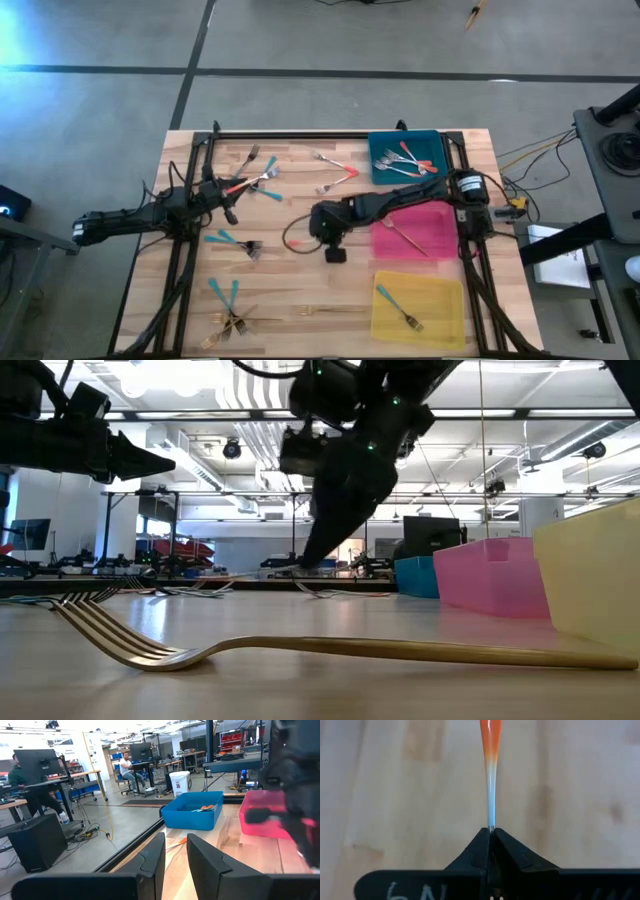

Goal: Sort silverware by color (type)
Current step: Put the orange fork into the blue bin

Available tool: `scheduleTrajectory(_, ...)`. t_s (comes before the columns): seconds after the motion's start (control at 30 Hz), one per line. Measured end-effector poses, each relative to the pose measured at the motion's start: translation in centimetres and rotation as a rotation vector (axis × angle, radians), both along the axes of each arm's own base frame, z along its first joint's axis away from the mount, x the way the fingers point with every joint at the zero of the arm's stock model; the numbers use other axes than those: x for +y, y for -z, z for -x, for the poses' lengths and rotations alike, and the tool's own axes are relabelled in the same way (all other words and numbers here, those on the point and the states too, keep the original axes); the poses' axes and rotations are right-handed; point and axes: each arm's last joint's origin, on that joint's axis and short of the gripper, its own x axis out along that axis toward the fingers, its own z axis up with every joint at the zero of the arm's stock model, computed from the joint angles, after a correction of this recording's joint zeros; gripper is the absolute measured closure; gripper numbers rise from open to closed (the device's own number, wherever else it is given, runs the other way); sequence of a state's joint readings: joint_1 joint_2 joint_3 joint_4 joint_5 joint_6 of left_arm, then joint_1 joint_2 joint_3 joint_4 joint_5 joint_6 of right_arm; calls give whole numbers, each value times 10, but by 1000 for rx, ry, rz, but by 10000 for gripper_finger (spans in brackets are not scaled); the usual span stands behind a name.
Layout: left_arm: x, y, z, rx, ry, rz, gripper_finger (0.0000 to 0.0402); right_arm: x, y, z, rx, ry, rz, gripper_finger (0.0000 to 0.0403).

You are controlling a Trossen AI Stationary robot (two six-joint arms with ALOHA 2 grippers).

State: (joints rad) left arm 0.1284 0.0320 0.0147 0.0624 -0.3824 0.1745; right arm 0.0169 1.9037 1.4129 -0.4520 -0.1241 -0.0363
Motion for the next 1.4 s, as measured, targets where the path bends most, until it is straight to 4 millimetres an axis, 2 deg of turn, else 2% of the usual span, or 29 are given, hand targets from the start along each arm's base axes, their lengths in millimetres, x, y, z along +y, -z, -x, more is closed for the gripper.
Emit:
scheduleTrajectory(0.17, 0, 0, 0, 1, 0, 0, 337, -33, -31, 31, 129, 109, 85, 394)
scheduleTrajectory(0.3, 0, 0, 0, 2, 0, 0, 337, -64, -60, 69, 237, 263, 192, 394)
scheduleTrajectory(0.47, 0, 0, 0, 2, 0, 0, 337, -100, -98, 111, 172, 430, 180, 394)
scheduleTrajectory(0.63, 0, 0, 0, 2, 0, 0, 337, -136, -115, 153, 131, 579, 205, 393)
scheduleTrajectory(0.77, 0, 0, 0, 2, 0, 0, 337, -165, -105, 184, 155, 685, 218, 392)
scheduleTrajectory(0.9, 0, 0, 0, 2, 0, 0, 337, -191, -81, 206, 178, 763, 226, 392)
scheduleTrajectory(1.03, 0, 0, 0, 2, 0, 0, 337, -207, -61, 223, 193, 803, 241, 391)
scheduleTrajectory(1.2, 0, 0, 0, 2, 0, 0, 337, -216, -52, 234, 182, 863, 210, 385)
scheduleTrajectory(1.4, 0, 0, 0, 1, 0, 0, 337, -210, -51, 232, 148, 840, 86, 343)
